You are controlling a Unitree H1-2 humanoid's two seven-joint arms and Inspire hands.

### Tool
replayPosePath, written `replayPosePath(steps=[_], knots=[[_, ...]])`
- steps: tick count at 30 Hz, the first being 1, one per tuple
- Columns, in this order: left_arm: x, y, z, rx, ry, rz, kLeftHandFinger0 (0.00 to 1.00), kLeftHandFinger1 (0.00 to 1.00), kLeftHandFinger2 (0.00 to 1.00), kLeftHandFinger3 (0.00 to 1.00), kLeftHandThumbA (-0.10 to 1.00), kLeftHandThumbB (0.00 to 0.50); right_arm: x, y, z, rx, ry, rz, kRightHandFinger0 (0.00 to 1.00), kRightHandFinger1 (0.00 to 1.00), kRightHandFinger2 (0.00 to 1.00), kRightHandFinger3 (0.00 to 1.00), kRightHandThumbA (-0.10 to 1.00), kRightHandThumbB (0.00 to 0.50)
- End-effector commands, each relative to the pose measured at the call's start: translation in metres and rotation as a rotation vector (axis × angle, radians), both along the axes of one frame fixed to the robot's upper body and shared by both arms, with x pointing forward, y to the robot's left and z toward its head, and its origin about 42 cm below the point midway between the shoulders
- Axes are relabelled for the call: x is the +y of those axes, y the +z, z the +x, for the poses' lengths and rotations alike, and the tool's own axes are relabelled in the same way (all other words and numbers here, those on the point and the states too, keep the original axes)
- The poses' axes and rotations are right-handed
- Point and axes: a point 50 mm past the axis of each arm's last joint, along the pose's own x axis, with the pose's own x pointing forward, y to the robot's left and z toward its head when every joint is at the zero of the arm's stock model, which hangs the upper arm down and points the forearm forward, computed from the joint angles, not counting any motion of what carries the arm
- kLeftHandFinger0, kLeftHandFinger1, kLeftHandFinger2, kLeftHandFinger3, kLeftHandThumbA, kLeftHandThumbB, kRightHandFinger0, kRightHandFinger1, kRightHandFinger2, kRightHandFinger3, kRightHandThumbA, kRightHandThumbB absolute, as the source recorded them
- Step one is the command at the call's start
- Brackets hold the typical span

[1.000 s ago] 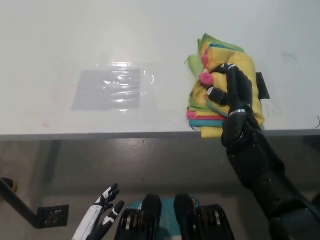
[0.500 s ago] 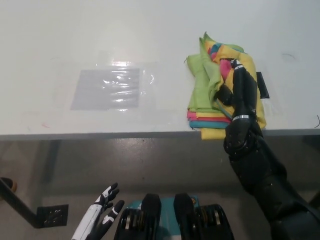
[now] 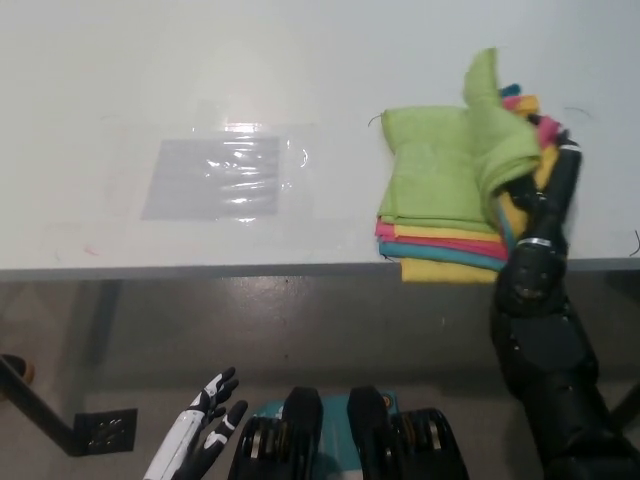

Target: A stack of folded microfibre clothes with a single fold is kept infront of the robot. the robot uses its right hand to grab one end of the clothes and pulla it away from the other end to unfold

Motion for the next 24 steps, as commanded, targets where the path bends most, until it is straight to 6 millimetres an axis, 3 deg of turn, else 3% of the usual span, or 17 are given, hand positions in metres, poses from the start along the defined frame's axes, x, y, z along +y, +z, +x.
replayPosePath(steps=[1, 2, 4, 6, 8, 9, 10, 12, 17, 20, 24], knots=[[0.006, 0.008, 0.002, -0.05, -0.019, 0.006, 1.0, 1.0, 1.0, 1.0, 0.91, 0.173, -0.09, 0.04, -0.006, -0.364, -0.176, 0.656, 0.51, 0.77, 1.0, 1.0, 0.35, 0.0], [0.006, 0.007, 0.002, -0.047, -0.018, -0.002, 1.0, 1.0, 1.0, 1.0, 0.9, 0.165, -0.095, 0.035, -0.008, -0.353, -0.163, 0.609, 0.81, 1.0, 1.0, 1.0, 0.47, 0.0], [0.006, 0.007, 0.002, -0.045, -0.019, 0.0, 1.0, 1.0, 1.0, 1.0, 0.88, 0.154, -0.103, 0.027, -0.01, -0.325, -0.14, 0.527, 1.0, 1.0, 1.0, 1.0, 0.73, 0.0], [0.006, 0.007, 0.002, -0.046, -0.023, 0.001, 1.0, 1.0, 1.0, 1.0, 0.85, 0.145, -0.108, 0.02, -0.013, -0.321, -0.111, 0.416, 1.0, 1.0, 1.0, 1.0, 0.83, 0.016], [0.006, 0.006, 0.003, -0.046, -0.021, 0.005, 1.0, 1.0, 1.0, 1.0, 0.83, 0.141, -0.109, 0.019, -0.017, -0.283, -0.097, 0.323, 1.0, 1.0, 1.0, 1.0, 1.0, 0.092], [0.006, 0.006, 0.003, -0.045, -0.022, 0.004, 1.0, 1.0, 1.0, 1.0, 0.83, 0.141, -0.11, 0.018, -0.017, -0.274, -0.096, 0.301, 1.0, 1.0, 1.0, 1.0, 1.0, 0.101], [0.005, 0.007, 0.003, -0.041, -0.023, 0.003, 1.0, 1.0, 1.0, 1.0, 0.81, 0.136, -0.114, 0.017, -0.019, -0.253, -0.077, 0.227, 1.0, 1.0, 1.0, 1.0, 1.0, 0.16], [0.005, 0.007, 0.003, -0.044, -0.024, 0.005, 1.0, 1.0, 1.0, 1.0, 0.8, 0.128, -0.115, 0.02, -0.021, -0.252, -0.081, 0.195, 1.0, 1.0, 1.0, 1.0, 1.0, 0.197], [0.005, 0.008, 0.004, -0.048, -0.026, -0.001, 1.0, 1.0, 1.0, 1.0, 0.77, 0.12, -0.116, 0.035, -0.031, -0.334, -0.063, 0.117, 1.0, 1.0, 1.0, 1.0, 1.0, 0.191], [0.006, 0.01, 0.005, -0.053, -0.027, 0.005, 1.0, 1.0, 1.0, 1.0, 0.77, 0.122, -0.115, 0.058, -0.039, -0.396, -0.063, 0.103, 1.0, 1.0, 1.0, 1.0, 1.0, 0.29], [0.007, 0.011, 0.007, -0.052, -0.027, 0.008, 1.0, 1.0, 1.0, 1.0, 0.77, 0.122, -0.108, 0.093, -0.062, -0.499, -0.096, -0.051, 1.0, 1.0, 1.0, 1.0, 1.0, 0.255]])
